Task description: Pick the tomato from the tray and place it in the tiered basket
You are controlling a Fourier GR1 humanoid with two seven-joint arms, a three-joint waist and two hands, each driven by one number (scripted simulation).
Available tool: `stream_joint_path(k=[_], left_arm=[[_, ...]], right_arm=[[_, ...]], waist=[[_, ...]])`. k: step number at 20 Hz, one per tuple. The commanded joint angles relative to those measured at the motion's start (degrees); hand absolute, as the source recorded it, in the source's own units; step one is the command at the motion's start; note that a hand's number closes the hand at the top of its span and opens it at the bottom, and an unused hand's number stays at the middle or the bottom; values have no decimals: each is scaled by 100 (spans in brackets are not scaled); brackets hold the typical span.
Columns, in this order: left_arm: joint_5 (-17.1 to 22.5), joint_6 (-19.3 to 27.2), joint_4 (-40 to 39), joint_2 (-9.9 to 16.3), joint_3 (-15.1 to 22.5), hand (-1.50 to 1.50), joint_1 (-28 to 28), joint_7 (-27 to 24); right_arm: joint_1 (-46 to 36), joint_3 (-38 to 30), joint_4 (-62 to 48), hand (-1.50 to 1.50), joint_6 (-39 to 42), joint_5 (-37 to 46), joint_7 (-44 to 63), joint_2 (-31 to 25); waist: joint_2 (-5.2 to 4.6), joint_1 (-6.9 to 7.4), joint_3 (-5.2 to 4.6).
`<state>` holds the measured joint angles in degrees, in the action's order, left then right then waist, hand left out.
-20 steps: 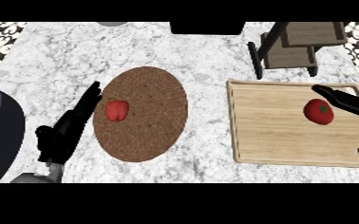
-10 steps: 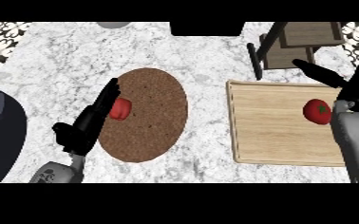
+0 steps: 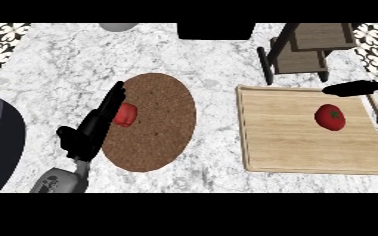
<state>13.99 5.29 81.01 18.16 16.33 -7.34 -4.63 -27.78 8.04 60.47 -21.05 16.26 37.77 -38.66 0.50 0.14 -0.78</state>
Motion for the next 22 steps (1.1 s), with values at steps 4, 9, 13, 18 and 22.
stream_joint_path(k=[4,9,13,18,22], left_arm=[[-45,-87,-212,-75,72,0,87,-138],[-157,118,-180,-245,57,0,41,-95],[-81,-108,-209,-126,-52,0,14,-79],[-184,3,-574,-400,-53,0,-137,-251],[-156,-146,-397,-203,-99,0,67,-268]], right_arm=[[-933,934,563,-150,2640,-67,2435,-375],[-1616,1005,1203,-150,3322,-372,4139,-40],[-1512,1012,1332,-150,3274,-360,4451,-24],[-1418,1215,1050,-150,2930,316,4498,-22],[-1119,1208,823,-150,3034,183,4738,159]], waist=[[38,0,7],[5,-20,57],[-10,-52,65],[-43,-68,62],[-25,-56,60]])
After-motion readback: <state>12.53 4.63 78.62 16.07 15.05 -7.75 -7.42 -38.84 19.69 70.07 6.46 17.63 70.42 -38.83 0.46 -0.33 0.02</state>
